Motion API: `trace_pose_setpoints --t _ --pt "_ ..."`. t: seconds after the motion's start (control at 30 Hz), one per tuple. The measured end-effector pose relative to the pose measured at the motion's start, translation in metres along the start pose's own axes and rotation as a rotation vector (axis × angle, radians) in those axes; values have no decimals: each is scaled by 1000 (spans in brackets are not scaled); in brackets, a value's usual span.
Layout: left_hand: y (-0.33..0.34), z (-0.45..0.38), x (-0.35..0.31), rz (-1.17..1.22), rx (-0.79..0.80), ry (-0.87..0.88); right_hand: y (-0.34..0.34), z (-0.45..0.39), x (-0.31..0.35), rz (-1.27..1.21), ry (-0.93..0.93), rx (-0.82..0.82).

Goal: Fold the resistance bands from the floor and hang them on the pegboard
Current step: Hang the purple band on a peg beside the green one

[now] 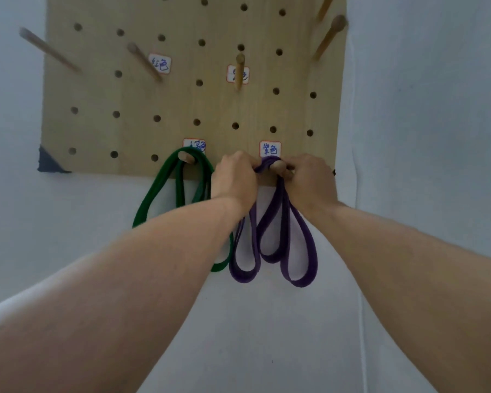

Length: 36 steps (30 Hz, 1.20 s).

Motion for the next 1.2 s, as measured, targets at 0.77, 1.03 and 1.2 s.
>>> trace_pose_setpoints --t 0.77,1.03,1.2 --pt "5 164 59 37 392 -148 69 171 40 -174 246 325" --pt "-15 337 151 98 487 -553 142 320 107 -219 207 707" --pt "-28 428 188 34 600 -670 176 400 124 -244 249 882"
Point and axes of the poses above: each hand's wrist, its own z-axis away from the middle knuckle, its own y-axis out of the palm, x = y × z, the point moved 10 cm from there along -z, towards the middle knuckle, and after that the axes turned 3 degrees about x, right-handed, at the moved point
